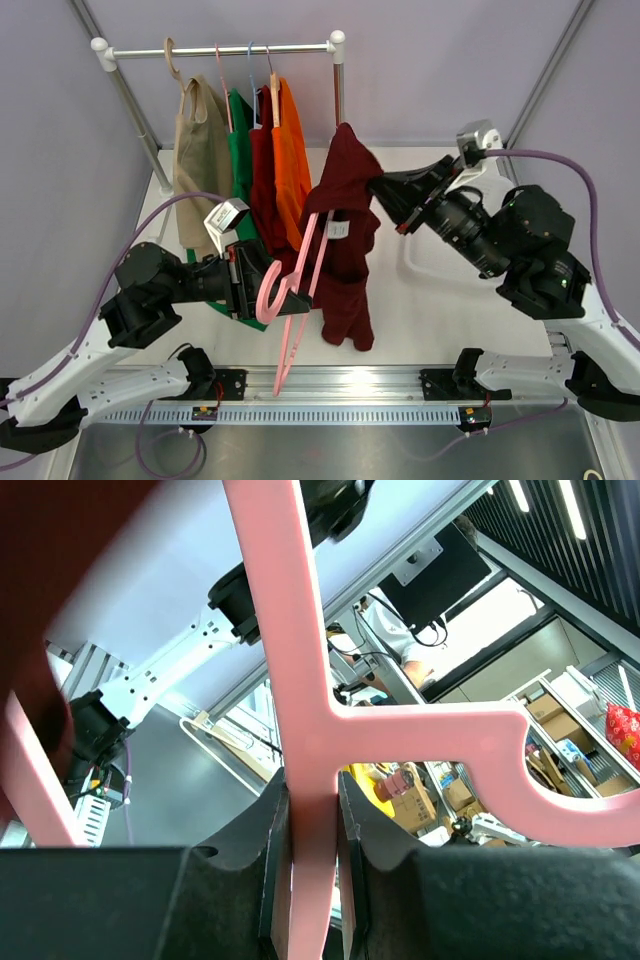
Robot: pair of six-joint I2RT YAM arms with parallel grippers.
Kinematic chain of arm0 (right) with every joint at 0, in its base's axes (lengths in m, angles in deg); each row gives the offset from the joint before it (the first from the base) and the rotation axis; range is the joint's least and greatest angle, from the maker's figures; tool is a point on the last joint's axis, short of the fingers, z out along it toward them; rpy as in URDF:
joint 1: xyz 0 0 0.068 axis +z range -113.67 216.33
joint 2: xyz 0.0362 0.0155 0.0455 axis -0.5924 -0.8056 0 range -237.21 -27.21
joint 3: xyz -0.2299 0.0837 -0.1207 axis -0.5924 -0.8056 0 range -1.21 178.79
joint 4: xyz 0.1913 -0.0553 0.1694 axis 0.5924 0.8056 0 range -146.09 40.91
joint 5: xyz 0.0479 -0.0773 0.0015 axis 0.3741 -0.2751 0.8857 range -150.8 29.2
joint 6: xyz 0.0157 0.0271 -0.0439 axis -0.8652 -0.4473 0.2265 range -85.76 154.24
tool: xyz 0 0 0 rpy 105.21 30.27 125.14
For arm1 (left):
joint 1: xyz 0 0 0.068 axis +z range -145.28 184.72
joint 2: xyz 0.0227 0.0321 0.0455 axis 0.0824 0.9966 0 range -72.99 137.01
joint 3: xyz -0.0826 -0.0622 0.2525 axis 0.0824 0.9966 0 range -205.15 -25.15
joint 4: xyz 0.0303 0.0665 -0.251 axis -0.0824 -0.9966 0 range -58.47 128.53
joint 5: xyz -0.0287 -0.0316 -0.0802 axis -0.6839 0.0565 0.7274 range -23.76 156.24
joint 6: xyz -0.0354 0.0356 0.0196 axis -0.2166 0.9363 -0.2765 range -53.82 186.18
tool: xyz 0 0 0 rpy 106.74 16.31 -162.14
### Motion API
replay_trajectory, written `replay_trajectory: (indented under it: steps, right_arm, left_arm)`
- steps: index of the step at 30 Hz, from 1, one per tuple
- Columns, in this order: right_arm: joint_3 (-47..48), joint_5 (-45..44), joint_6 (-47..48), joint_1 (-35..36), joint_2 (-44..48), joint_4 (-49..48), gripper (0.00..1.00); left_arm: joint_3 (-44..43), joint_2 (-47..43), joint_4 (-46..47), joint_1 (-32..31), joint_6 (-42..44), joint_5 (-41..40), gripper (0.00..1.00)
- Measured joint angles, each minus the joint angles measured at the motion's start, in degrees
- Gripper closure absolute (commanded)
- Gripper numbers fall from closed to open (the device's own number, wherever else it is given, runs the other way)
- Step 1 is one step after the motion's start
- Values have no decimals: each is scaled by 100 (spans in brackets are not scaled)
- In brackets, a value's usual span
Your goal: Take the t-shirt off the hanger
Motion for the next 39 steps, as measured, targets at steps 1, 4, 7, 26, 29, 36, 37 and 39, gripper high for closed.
replay_trajectory:
  steps: [1, 4, 7, 26, 29, 36, 37, 39]
  right_arm:
    - [175, -201, 118, -26, -52, 48, 100]
    - [793, -686, 422, -299, -367, 125, 100]
    - [1357, -1023, 702, -715, -817, 177, 100]
    - [5932, -1460, 1633, -3244, -3250, 1082, 100]
    - [5775, -1526, 1770, -3576, -3008, 898, 100]
    - [5265, -1547, 1777, -4111, -3025, 859, 100]
    - [5263, -1545, 1777, -4124, -3099, 911, 100]
    - [5265, -1545, 1777, -4129, -3215, 1019, 100]
  left_arm:
    - [0, -15, -17, 0, 2, 0, 100]
    - [17, -61, -48, 0, 2, 42, 100]
    - [52, -116, -133, 0, 39, 105, 100]
    - [-103, -706, -1027, 0, 866, 101, 100]
    - [-162, -680, -1069, 0, 981, 35, 100]
    - [-243, -538, -1097, 0, 1167, -57, 100]
    - [-245, -514, -1097, 0, 1182, -63, 100]
    - [-264, -459, -1099, 0, 1226, -72, 100]
